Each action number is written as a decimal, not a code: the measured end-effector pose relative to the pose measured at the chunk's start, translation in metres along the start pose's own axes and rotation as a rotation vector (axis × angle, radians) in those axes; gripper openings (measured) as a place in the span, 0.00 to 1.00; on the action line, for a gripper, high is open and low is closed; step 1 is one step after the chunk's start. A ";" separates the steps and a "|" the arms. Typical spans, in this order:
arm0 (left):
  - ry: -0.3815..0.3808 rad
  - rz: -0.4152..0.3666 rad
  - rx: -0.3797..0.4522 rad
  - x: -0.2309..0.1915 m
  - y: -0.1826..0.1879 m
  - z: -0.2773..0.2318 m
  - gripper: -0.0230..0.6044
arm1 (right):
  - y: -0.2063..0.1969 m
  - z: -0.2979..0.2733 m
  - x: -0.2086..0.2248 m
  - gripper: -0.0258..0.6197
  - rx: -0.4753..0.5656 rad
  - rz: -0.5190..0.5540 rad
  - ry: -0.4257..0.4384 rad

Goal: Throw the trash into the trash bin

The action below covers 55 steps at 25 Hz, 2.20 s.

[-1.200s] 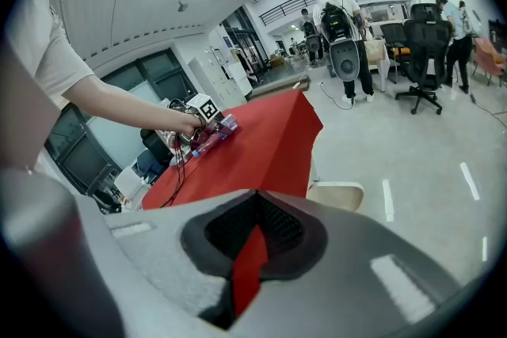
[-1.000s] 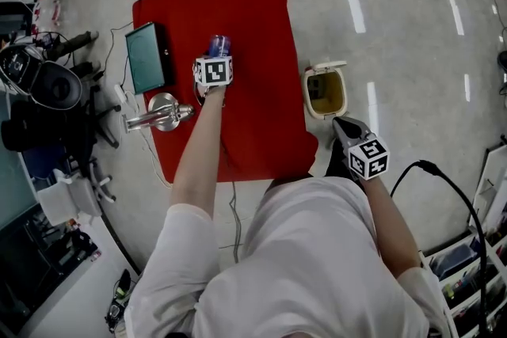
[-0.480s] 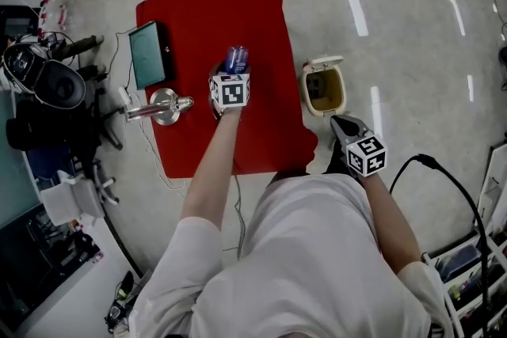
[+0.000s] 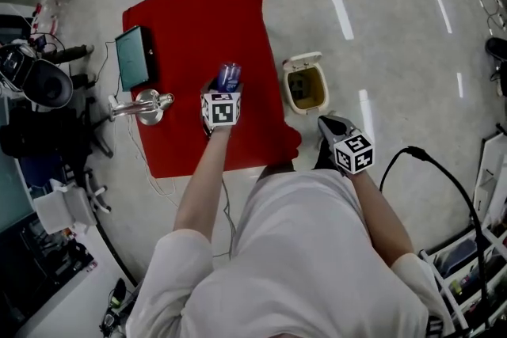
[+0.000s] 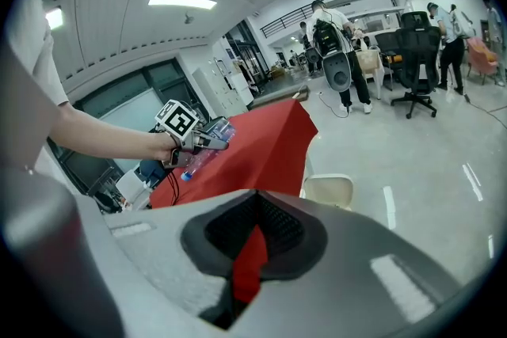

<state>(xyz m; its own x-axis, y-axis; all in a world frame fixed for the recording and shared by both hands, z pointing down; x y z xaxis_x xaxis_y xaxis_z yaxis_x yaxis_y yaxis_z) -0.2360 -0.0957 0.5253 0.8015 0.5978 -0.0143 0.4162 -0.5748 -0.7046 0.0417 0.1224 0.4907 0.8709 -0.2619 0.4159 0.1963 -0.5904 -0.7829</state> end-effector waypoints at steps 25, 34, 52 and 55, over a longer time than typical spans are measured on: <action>-0.050 0.252 -0.082 0.210 -0.047 0.014 0.60 | 0.002 0.060 0.099 0.04 -0.036 0.036 0.144; -0.029 0.362 -0.048 0.243 -0.043 -0.014 0.60 | 0.001 0.067 0.136 0.04 -0.102 0.058 0.202; -0.150 0.504 -0.158 0.259 -0.127 -0.210 0.61 | -0.089 -0.014 0.201 0.04 -0.157 -0.121 0.082; -0.138 0.561 -0.155 0.253 -0.146 -0.248 0.61 | -0.110 -0.034 0.212 0.04 -0.150 -0.131 0.083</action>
<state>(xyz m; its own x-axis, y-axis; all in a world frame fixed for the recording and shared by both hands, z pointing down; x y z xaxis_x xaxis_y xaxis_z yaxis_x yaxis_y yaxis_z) 0.0120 0.0009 0.8001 0.8580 0.2406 -0.4537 0.0117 -0.8924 -0.4510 0.1895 0.1065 0.6808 0.8010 -0.2337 0.5512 0.2307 -0.7290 -0.6444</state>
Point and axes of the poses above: the fingertips, and each gripper's own axes: z backward along the fingers, x to its right, y out of its top, the point moved 8 cm from there along z, backward along the fingers, and after that the axes turned 11 degrees about x, right-handed, at the moved point
